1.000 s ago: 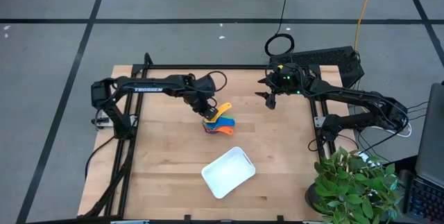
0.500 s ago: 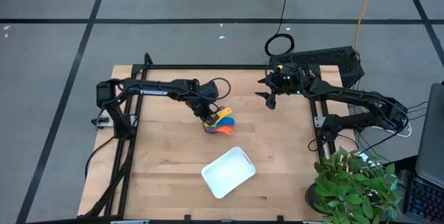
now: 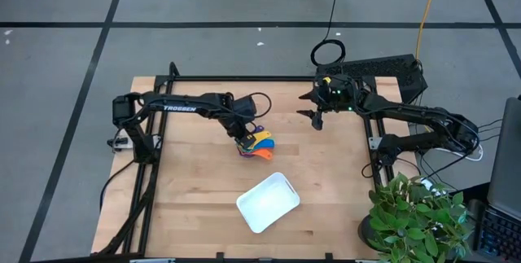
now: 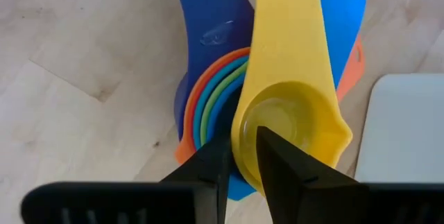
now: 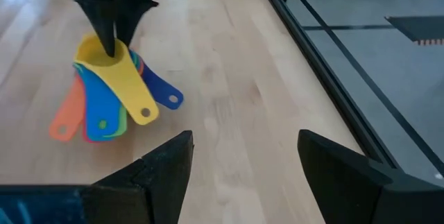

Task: Nest measuring cups in basket
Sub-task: Stack the yellow measuring cup on top of the blue measuring cup

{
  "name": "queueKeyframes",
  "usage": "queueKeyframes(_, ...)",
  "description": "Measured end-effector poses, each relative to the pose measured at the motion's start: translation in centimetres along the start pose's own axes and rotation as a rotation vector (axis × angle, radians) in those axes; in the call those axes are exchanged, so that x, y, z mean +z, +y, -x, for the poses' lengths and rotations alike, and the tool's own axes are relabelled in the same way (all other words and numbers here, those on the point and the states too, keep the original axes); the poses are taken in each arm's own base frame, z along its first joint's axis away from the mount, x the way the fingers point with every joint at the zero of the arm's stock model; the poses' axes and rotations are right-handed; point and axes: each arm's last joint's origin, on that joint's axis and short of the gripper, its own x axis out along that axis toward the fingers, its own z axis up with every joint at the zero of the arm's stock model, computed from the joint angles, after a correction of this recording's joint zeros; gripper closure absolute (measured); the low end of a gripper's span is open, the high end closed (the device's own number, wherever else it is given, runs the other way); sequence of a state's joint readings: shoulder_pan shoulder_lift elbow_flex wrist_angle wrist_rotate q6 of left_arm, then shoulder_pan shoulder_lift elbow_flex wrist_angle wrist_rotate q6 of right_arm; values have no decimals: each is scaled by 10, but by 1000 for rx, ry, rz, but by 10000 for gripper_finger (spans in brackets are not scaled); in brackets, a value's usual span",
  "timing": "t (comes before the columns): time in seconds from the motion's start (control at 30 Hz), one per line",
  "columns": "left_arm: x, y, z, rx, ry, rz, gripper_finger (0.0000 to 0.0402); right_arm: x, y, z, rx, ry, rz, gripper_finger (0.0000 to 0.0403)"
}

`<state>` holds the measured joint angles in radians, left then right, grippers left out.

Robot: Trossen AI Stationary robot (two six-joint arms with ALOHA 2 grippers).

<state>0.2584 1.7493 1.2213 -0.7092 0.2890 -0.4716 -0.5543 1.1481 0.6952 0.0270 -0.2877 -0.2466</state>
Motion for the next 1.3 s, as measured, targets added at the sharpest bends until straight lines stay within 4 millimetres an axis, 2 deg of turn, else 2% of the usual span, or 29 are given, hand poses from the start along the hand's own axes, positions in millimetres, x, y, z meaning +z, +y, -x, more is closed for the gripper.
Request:
queueKeyframes(0.2, -3, 0, 0, -4, 33, -16, 312, 2, 6, -2, 18, -10, 16, 151)
queueKeyframes(0.53, -4, 1, 1, 14, 33, -18, 195, 2, 7, -2, 2, -3, 20, 151)
queueKeyframes(0.7, -5, 0, 9, 53, 1, -22, 165, 2, 7, -2, 1, -3, 22, 151)
queueKeyframes(0.83, -7, 1, 12, 82, -3, -37, 171, 2, 6, -2, 0, -3, 25, 151)
queueKeyframes(1.1, -9, 4, 12, 127, 20, -46, 223, 2, 6, -2, 0, -3, 25, 151)
queueKeyframes(1.3, -10, 4, 12, 128, 22, -67, 231, 2, 6, -2, 0, -3, 25, 151)
